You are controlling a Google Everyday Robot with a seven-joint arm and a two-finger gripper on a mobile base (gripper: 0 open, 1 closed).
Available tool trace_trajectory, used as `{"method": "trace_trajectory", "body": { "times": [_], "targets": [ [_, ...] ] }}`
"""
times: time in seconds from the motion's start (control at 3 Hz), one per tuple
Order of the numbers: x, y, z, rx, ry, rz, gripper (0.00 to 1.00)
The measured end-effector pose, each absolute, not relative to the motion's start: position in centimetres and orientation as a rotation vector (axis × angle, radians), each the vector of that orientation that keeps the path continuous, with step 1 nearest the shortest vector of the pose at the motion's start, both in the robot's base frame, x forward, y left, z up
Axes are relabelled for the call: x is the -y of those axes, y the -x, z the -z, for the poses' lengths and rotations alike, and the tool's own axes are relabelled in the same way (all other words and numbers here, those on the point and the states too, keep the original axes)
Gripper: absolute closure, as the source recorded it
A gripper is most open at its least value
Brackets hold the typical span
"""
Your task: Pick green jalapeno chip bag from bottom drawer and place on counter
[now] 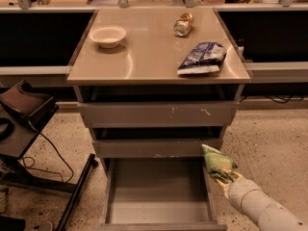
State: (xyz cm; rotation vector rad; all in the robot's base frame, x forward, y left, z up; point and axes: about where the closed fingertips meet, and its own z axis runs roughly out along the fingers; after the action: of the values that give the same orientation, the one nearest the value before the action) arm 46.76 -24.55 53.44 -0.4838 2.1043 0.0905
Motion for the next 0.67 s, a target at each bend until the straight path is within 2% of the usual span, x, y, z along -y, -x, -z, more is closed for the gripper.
{"method": "trace_trajectory", "body": {
  "times": [0.33, 0.67],
  "targets": [
    [24.2, -47.3, -53.6, -2.115, 0.506, -0.085, 1.00],
    [20.3, -47.3, -56.8, -2.087, 0.574, -0.068, 1.00]
  ]
}}
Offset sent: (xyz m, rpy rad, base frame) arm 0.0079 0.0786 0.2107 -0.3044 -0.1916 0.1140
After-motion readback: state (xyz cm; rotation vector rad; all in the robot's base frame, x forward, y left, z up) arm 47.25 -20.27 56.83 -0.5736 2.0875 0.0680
